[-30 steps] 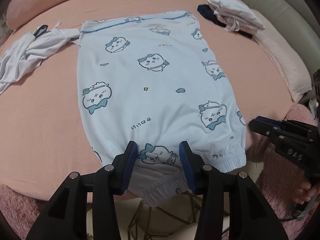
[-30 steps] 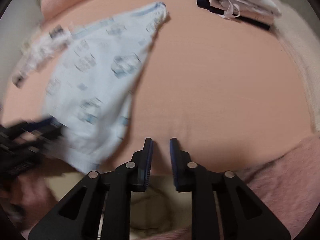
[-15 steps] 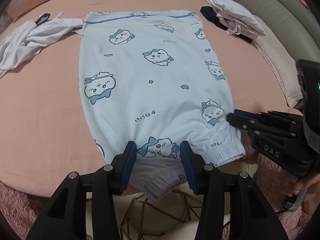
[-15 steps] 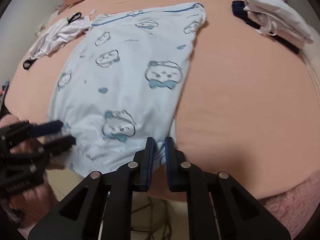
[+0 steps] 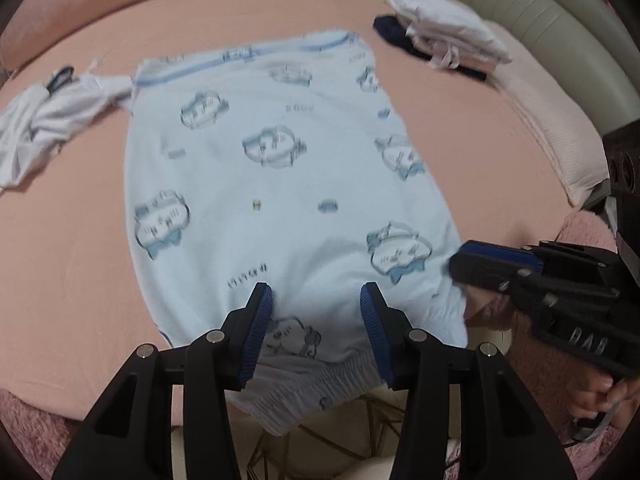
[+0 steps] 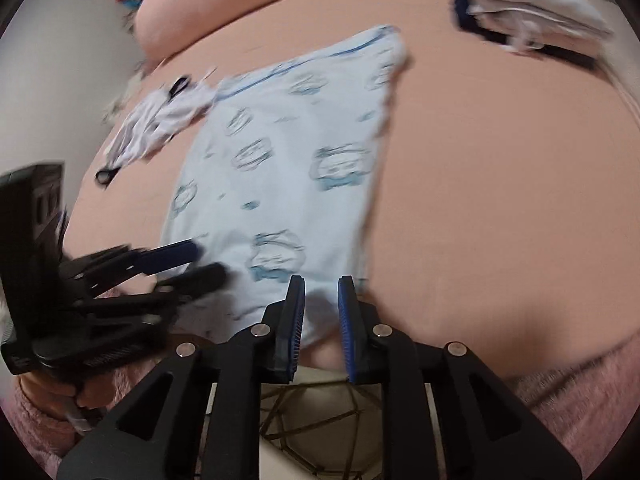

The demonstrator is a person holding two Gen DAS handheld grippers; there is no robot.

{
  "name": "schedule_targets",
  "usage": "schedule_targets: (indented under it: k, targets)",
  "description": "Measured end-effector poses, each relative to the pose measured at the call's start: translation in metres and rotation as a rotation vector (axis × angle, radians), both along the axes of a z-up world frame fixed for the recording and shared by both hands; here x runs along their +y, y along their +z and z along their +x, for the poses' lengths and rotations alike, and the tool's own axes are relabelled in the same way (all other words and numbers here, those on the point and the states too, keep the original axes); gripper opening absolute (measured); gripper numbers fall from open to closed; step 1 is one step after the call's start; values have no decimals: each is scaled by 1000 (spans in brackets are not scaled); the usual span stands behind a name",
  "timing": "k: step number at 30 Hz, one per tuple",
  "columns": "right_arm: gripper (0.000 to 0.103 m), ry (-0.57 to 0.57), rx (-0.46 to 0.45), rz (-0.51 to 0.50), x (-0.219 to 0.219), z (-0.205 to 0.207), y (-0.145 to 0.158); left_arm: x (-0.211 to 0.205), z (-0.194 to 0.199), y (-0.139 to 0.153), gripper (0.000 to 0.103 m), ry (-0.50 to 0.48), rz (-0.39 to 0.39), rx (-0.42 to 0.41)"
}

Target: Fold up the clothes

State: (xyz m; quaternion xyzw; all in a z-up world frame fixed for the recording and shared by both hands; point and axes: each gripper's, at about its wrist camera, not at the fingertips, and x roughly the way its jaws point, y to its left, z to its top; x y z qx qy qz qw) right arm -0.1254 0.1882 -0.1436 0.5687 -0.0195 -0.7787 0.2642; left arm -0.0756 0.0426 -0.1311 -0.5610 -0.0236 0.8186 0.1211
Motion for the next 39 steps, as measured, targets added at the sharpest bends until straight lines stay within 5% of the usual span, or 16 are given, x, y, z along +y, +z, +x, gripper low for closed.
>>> schedule_targets:
  k: [2,7,12,15,18,21,23,24,26,31,33,37,39]
  targets:
    - [13,26,-11,92,-14,1,-14,-3,4,-5,49,-3,-6,-10]
    - [3,-38,-35,143,10,6,-21,-13,12,-3,50,3,8,-18]
    - [17,-87,6,32,15,2,-1,-38,22,15,50,60,12,34]
    - [17,-3,58,-59,-10,4,16,-50,24,8,50,89,-10,2]
    - [17,56,6,18,-41,5,-2,-61,29,-4,50,137,-43,-45]
    - [20,62,8,73,-35,17,-14,-82,39,-4,50,224,37,-49]
    - [37,9,-5,64,-18,21,-11,-96,47,-2,50,285,80,-49]
    - [37,-21,-2,62,-10,22,-9,-101,50,-3,50,307,76,-57]
    - [37,-50,-24,-23,2,21,-3,-107,54,-5,47,324,95,-64]
    - [36,-59,-85,-128,-4,14,0,-112,53,-3,47,298,409,-82]
    - [27,-40,-168,-149,-18,14,-10,-109,54,-5,47,293,470,-81]
    - [26,-43,-178,-135,-32,16,-13,-100,52,-15,38,279,345,-111]
    - [24,-47,-185,-103,-27,22,-16,-100,51,-22,34,298,346,-137]
